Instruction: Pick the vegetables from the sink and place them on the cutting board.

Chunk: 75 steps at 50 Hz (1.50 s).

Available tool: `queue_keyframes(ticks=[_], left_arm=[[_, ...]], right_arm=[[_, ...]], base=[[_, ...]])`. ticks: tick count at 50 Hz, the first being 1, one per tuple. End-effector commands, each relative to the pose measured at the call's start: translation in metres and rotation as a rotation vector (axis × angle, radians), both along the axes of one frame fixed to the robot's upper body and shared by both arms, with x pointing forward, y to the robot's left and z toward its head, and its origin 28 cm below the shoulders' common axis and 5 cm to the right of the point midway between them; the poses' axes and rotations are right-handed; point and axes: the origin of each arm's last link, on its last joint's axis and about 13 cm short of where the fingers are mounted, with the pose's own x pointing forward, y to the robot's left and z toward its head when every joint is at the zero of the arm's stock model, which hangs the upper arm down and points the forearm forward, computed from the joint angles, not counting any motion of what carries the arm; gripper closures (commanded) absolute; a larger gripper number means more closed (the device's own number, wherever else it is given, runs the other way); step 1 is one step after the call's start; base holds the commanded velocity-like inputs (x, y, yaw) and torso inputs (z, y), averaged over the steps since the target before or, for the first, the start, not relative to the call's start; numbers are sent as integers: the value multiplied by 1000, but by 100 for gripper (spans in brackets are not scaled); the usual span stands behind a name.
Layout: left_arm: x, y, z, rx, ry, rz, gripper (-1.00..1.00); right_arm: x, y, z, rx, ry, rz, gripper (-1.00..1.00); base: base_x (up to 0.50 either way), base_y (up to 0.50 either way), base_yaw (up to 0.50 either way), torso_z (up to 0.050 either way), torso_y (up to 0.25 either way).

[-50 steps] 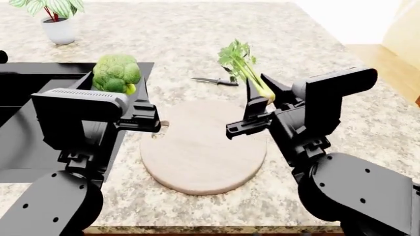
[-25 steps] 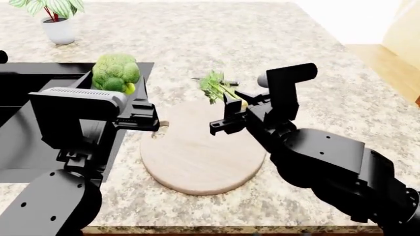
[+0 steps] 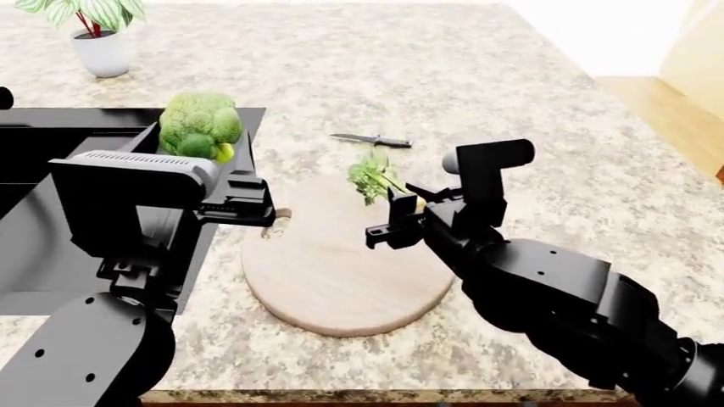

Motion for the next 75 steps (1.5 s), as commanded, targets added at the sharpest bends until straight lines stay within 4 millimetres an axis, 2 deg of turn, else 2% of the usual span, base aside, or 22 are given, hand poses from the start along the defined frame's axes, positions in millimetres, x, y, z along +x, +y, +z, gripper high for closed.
queue_keyframes(ticks=[1,10,11,34,41,48,53,61,75], left_arm=[[0,-1,2,-18,-7,0,100],[-1,0,2,-22,-10,0,100],[-1,0,2,-22,-10,0,100],[4,-7,-3,-5,38,-41,100],[25,-27,-3,21,211,-224,100],[41,-37,-6,22,310,-261,100],[47,-40,-10,2,350,-280,100],[55,-37,-23,-8,416,-253,100],[55,-33,-52,38,518,-238,100]], right_arm=[[2,-1,-8,7,8,-5,100],[1,-1,-15,15,28,-5,100],[0,-1,-15,14,27,-5,-100],[-12,-6,9,18,-74,-24,-100],[-34,-19,25,63,-217,-67,-100],[-52,-36,29,106,-287,-147,-100],[-65,-40,36,108,-335,-170,-100],[-65,-42,36,119,-338,-177,-100],[-63,-41,35,132,-328,-174,-100]], base=[[0,0,0,0,0],[0,0,0,1,1],[0,0,0,0,0],[0,0,0,0,0],[0,0,0,0,1],[0,0,0,0,0],[0,0,0,0,0],[0,0,0,0,0],[0,0,0,0,1]])
